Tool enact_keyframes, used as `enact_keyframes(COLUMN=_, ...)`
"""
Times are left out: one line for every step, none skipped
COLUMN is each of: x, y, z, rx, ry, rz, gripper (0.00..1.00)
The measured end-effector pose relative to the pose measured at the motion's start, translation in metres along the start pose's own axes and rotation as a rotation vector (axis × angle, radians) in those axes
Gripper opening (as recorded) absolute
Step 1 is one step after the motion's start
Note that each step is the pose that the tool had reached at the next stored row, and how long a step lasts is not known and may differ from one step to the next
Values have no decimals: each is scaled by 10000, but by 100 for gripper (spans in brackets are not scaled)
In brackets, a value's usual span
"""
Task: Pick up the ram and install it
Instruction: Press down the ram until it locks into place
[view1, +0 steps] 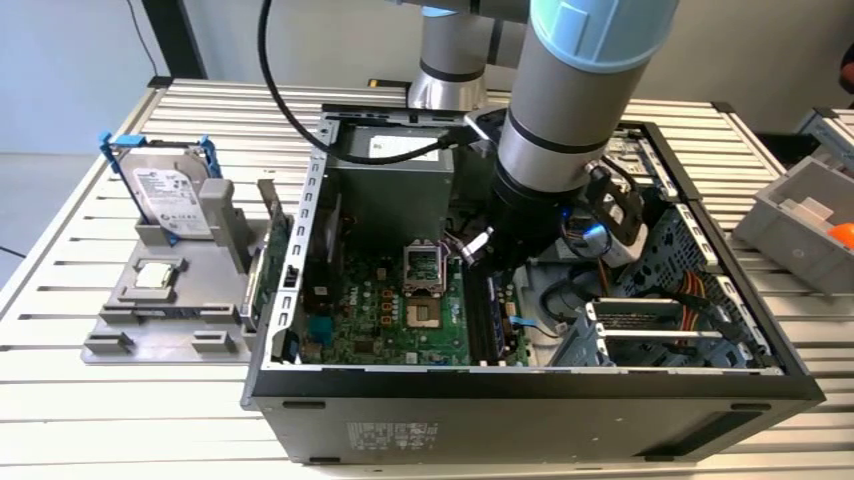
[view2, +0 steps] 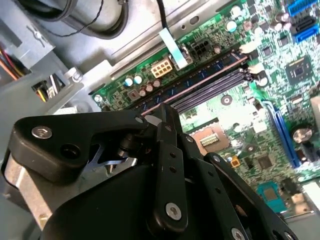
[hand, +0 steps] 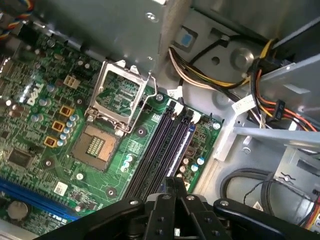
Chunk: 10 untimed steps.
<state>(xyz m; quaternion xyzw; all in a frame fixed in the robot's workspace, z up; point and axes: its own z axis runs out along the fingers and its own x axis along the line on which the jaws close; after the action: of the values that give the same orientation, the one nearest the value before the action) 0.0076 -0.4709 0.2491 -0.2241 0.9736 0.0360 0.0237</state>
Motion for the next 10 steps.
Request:
enact_keyframes(x=-1, y=0, z=0, rx=-6, ry=1, rz=-145, gripper=0)
enact_keyframes(x=-1, y=-1, z=0, rx=-11, ry=2, rz=-286, gripper=0)
enact_keyframes(x=-2, y=-1, z=0, rx=-16, ry=2, rz=-426, gripper=0)
enact_keyframes(x=-2, y=-1, z=1, rx=-21, ry=3, rz=-569, gripper=0)
enact_keyframes(x=-3, y=-1, z=1, rx=-27, ry=5, rz=-712, gripper=0)
enact_keyframes(x=-3, y=-2, z=1, rx=-32, ry=7, rz=-857, gripper=0)
enact_keyframes(x=-4, y=-2, z=1, rx=-39, ry=10, rz=-1015, gripper=0)
enact_keyframes(x=-5, y=-2, z=1, rx=-45, ry=13, rz=-1155, gripper=0)
enact_keyframes(x=-6, y=-3, z=2, rx=-60, ry=21, rz=-1458, gripper=0)
enact_keyframes(x=-8, y=-4, z=2, rx=-84, ry=36, rz=-1935, gripper=0)
